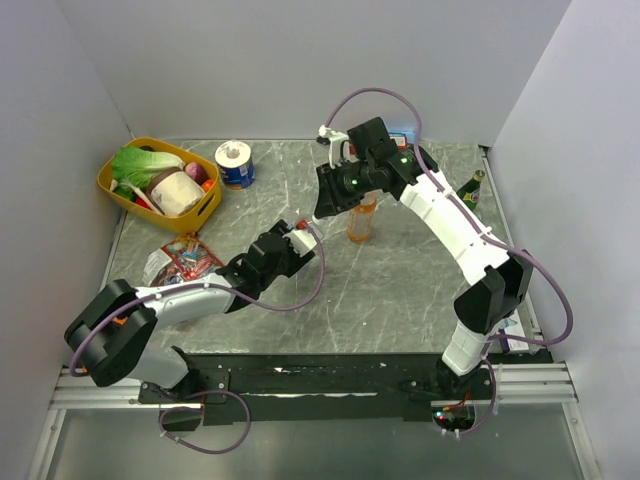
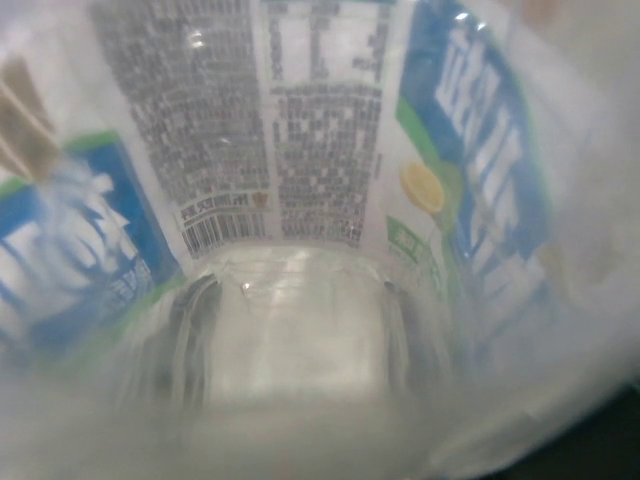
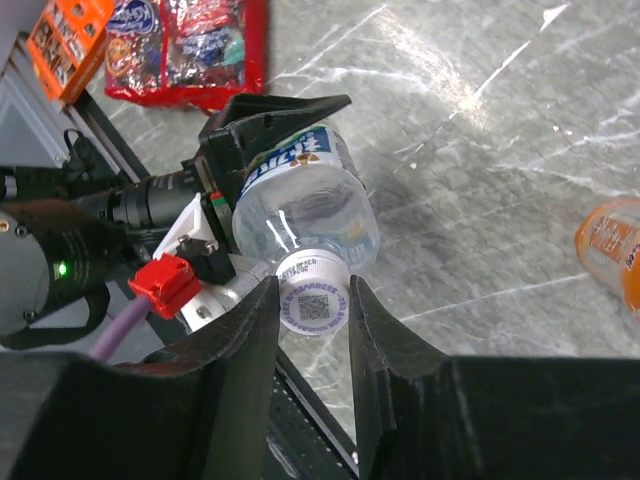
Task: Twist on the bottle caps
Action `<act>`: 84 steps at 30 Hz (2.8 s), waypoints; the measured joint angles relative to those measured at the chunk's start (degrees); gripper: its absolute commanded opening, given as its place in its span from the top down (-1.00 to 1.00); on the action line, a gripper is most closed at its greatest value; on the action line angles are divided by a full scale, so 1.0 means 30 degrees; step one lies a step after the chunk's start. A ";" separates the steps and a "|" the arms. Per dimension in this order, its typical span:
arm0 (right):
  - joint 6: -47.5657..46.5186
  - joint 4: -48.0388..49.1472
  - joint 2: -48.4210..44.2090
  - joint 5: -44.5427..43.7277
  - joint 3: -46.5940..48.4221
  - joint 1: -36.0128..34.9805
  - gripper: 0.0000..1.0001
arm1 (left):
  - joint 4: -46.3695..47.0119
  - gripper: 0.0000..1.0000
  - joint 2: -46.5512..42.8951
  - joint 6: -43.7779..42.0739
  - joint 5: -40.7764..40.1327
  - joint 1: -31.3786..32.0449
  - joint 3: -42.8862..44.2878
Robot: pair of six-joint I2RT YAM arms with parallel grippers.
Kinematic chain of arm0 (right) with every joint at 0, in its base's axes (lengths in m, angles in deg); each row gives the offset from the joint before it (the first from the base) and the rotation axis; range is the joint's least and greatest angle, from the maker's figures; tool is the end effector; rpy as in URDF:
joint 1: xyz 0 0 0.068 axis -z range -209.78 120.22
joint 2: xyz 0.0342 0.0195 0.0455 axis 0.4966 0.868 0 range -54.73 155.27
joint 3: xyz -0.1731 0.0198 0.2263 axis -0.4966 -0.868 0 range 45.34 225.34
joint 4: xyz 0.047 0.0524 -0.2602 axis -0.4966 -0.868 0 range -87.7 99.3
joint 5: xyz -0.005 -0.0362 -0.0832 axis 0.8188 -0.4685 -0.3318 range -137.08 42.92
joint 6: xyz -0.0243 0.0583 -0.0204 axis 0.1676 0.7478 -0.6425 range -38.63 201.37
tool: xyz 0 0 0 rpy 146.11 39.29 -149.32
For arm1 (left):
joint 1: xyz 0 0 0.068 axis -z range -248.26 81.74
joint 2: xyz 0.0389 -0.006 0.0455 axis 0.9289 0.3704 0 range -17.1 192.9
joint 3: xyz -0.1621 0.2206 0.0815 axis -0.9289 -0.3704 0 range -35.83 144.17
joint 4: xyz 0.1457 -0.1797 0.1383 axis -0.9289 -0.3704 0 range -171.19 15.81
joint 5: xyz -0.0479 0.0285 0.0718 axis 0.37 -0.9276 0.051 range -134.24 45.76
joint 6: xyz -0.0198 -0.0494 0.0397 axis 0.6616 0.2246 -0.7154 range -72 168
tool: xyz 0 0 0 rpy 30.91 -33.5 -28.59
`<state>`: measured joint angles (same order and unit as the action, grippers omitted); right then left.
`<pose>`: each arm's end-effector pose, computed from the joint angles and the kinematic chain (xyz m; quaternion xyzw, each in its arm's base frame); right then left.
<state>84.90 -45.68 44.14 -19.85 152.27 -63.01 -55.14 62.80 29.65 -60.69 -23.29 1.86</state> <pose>0.3112 0.2328 0.3942 -0.3153 0.8517 0.3203 0.2696 0.2325 -0.2114 0.2116 0.3665 0.7445 -0.0093 0.5580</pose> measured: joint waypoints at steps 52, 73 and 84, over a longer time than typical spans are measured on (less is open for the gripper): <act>-0.5778 0.8196 -0.7293 0.8371 -0.5705 0.2732 -0.98 | -0.2040 0.98 -0.5639 0.1137 1.3369 -0.4146 0.0160; -0.1989 1.3347 -0.4721 0.7417 -0.6033 -0.0597 0.13 | -0.2761 0.90 -0.4750 0.4095 1.7340 -0.4269 0.1515; -0.4393 1.2145 -0.5370 0.7242 -0.6951 -0.0437 0.55 | -0.2871 -0.92 -0.4561 0.4503 1.5205 -0.4291 0.1122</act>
<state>71.72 -9.24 28.03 1.87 131.42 -64.32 -63.75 49.12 43.16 -15.08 -36.16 5.23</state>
